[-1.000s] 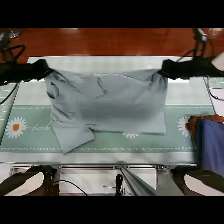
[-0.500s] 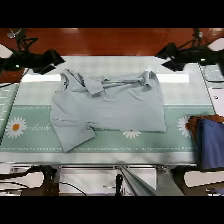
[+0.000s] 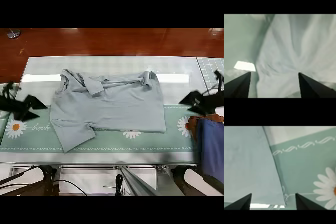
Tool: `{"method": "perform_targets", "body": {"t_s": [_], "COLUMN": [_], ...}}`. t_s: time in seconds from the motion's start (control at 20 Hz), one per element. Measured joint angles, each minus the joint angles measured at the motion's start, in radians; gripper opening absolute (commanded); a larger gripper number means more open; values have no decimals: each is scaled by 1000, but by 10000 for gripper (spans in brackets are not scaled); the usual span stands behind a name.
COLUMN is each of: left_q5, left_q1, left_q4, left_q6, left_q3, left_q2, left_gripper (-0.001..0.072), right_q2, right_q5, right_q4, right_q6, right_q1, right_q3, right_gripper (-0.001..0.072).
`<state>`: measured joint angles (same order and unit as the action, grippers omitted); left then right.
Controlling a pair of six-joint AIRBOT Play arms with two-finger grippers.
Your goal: Fold the shirts.
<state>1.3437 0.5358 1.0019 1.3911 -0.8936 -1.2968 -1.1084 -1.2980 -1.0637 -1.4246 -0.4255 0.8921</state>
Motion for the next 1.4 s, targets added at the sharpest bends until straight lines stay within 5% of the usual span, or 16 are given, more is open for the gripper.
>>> {"method": "perform_targets", "body": {"t_s": [0.3,0.7,0.75,0.8,0.85,1.15,1.4], "left_q5": [-58,-137,-138,-151,-177,-143,-132], "left_q1": [129,33,13,-3,-16,-45,-49], "left_q4": [-129,-231,-237,-233,-217,-224,-227], "left_q6": [-158,-237,-241,-244,-244,-245,-247], "left_q3": [192,223,223,221,218,171,157], "left_q2": [9,-71,-81,-88,-97,-105,-106], "left_gripper": [700,682,552,126,22,23,23], "right_q2": [220,268,269,270,270,271,258], "right_q5": [51,62,64,66,73,51,61], "right_q4": [179,265,267,262,249,72,96], "right_q6": [96,110,108,103,96,-18,-29], "right_q1": [-22,-26,-27,-34,-47,-127,-132], "right_q3": [-295,-357,-356,-349,-337,-375,-498], "right_gripper": [632,632,632,632,632,632,632]}}
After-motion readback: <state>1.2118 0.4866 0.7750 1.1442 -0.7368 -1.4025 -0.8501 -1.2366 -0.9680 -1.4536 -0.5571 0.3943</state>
